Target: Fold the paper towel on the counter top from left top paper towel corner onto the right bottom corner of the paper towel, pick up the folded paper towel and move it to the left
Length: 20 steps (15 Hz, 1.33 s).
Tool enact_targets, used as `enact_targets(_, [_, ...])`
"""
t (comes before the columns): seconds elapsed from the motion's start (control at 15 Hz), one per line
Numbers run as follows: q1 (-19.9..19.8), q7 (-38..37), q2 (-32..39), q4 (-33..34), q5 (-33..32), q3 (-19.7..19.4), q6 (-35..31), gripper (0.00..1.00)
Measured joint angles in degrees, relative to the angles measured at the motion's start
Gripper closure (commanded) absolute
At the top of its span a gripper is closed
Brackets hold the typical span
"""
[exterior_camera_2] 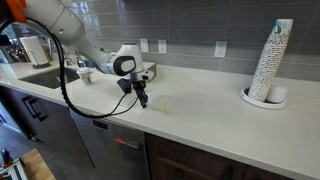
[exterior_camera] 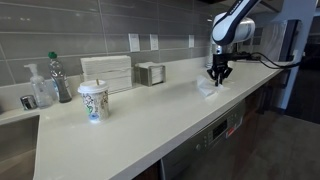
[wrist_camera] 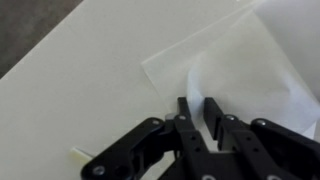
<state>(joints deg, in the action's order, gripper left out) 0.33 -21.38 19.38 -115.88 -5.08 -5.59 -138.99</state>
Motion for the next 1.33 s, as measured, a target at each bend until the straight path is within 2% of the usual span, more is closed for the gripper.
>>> enact_targets(0.27, [0.2,-1.2,0.0,-0.1,0.0,0.0,0.2,0.14])
enact_targets(0.4, [0.3,-2.2,0.0,-0.1,0.0,-0.1,1.0,0.01])
enact_targets(0.87, [0.2,-5.3,-0.9,-3.7,0.4,-1.0,1.1,0.0])
enact_targets(1.33, [-0.4,-5.1,-1.9,-7.6,4.2,-1.0,-6.3,0.02])
